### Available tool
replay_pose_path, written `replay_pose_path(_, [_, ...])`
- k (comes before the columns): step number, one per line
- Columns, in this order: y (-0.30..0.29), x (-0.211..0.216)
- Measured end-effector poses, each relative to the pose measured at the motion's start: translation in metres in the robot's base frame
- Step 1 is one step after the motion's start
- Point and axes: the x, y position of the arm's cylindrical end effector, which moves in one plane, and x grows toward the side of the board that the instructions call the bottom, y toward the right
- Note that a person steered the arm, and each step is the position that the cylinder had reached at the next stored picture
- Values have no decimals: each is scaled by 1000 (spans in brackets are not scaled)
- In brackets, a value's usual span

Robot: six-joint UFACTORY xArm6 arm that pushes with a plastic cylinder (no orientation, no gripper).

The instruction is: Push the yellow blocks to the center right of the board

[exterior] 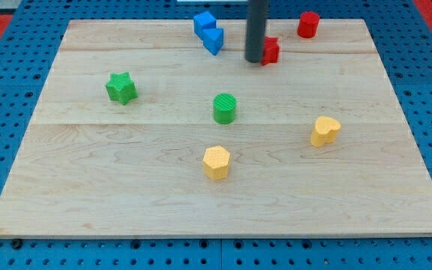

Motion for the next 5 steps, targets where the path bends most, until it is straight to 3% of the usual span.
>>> replay_pose_path(3, [92,-31])
replay_pose_path(5, [91,24])
